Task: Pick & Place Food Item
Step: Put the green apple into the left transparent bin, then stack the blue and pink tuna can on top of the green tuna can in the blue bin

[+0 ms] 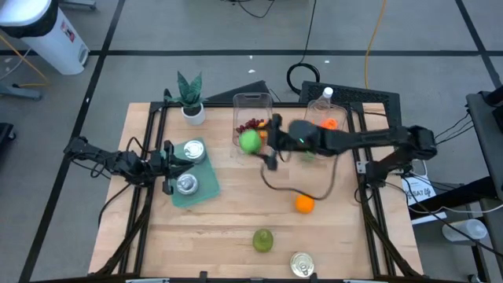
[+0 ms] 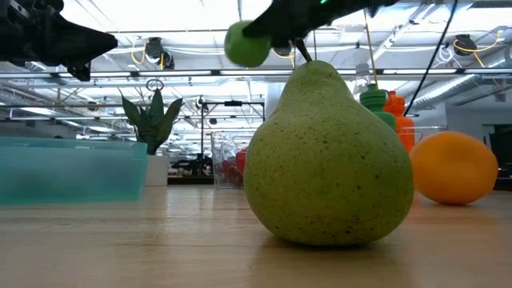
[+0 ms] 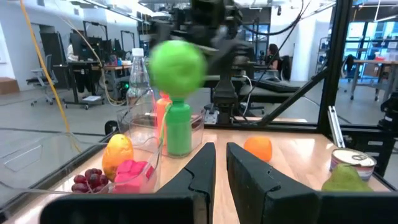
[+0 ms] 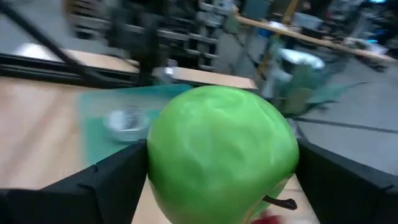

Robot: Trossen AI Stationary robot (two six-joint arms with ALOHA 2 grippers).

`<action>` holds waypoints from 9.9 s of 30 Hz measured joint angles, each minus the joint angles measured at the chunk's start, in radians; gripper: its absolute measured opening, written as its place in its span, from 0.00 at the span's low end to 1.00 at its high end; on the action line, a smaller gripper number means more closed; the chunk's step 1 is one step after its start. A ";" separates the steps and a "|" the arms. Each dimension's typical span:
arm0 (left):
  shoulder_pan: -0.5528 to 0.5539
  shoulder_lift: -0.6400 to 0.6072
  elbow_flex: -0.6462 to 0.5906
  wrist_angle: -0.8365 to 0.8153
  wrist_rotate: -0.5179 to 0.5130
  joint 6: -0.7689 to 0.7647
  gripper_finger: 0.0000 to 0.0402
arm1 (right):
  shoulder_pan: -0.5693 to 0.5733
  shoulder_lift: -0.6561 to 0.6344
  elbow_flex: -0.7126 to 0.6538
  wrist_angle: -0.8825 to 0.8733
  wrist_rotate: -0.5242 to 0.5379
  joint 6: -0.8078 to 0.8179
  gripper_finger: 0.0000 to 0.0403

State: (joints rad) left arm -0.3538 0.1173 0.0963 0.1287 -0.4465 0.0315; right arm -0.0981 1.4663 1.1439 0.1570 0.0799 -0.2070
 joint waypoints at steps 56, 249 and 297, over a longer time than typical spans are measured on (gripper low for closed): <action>0.027 0.048 0.019 0.005 -0.194 -0.121 0.12 | -0.240 0.330 0.171 -0.148 -0.034 -0.213 0.99; 0.376 0.098 0.062 -0.151 0.266 -0.255 0.12 | 0.065 0.254 -0.139 -0.144 -0.148 0.269 0.03; 0.375 0.099 0.062 -0.171 0.263 -0.263 0.12 | 0.342 0.302 -0.096 -0.352 0.233 -0.236 0.26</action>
State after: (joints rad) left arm 0.0216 0.2160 0.1585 -0.0425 -0.1837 -0.2314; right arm 0.2436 1.7679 1.0481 -0.1951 0.3124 -0.4430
